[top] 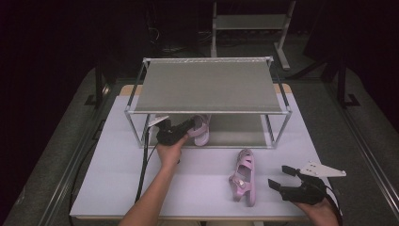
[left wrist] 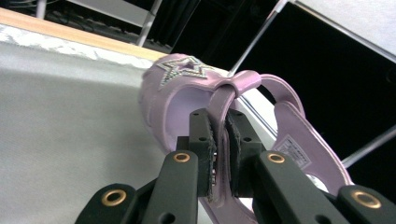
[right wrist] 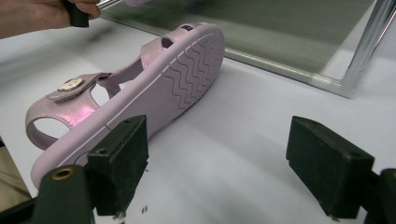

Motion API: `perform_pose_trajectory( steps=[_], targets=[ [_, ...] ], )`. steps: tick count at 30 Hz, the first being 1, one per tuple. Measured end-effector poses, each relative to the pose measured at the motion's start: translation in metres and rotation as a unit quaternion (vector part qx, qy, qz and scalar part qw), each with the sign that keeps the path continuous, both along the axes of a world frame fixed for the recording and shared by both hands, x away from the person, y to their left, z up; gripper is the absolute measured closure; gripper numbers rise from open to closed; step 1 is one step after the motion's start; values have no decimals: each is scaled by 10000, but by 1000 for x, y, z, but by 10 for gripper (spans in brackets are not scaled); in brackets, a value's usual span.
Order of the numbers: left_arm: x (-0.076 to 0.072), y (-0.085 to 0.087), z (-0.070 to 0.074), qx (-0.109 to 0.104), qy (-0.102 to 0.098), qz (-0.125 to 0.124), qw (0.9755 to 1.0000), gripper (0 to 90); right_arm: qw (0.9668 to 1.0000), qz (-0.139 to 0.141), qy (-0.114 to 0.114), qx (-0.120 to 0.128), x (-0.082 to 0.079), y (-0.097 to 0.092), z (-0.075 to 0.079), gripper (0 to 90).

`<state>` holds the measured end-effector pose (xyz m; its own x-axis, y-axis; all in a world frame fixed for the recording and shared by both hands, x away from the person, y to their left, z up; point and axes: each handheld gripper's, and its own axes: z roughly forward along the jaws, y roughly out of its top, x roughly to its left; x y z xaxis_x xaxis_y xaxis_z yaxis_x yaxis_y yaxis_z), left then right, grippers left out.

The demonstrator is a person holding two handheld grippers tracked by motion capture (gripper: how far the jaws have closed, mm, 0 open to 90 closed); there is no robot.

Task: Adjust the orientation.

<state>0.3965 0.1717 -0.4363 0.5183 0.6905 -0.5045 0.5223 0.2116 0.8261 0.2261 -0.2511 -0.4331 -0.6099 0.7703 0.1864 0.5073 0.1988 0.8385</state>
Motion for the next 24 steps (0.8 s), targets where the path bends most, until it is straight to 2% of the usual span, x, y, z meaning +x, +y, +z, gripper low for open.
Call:
perform_pose_trajectory(
  steps=[2,4,6,7,9,14,15,24],
  targets=[
    [6,2,-2,231,-48,-43,9997,822,10000,-4,-11,7,0,-1,0,204],
    [7,2,-3,295,-50,-42,9995,822,10000,8,-8,2,0,-1,0,205],
    [11,-2,-4,159,-21,159,9997,822,10000,2,11,11,0,-1,0,205],
    [11,-3,-4,175,-9,226,9996,822,10000,2,11,11,0,-1,0,205],
    [14,-4,-6,355,18,194,9992,822,10000,5,-7,10,0,-2,0,204],
    [16,-8,-10,538,13,176,9984,823,10000,21,10,27,0,-2,0,205],
    [17,-6,-13,729,35,64,9973,823,10000,25,8,27,0,-1,0,204],
    [19,-10,-16,791,63,120,9968,822,10000,45,4,34,-1,-1,0,204]
  ],
)
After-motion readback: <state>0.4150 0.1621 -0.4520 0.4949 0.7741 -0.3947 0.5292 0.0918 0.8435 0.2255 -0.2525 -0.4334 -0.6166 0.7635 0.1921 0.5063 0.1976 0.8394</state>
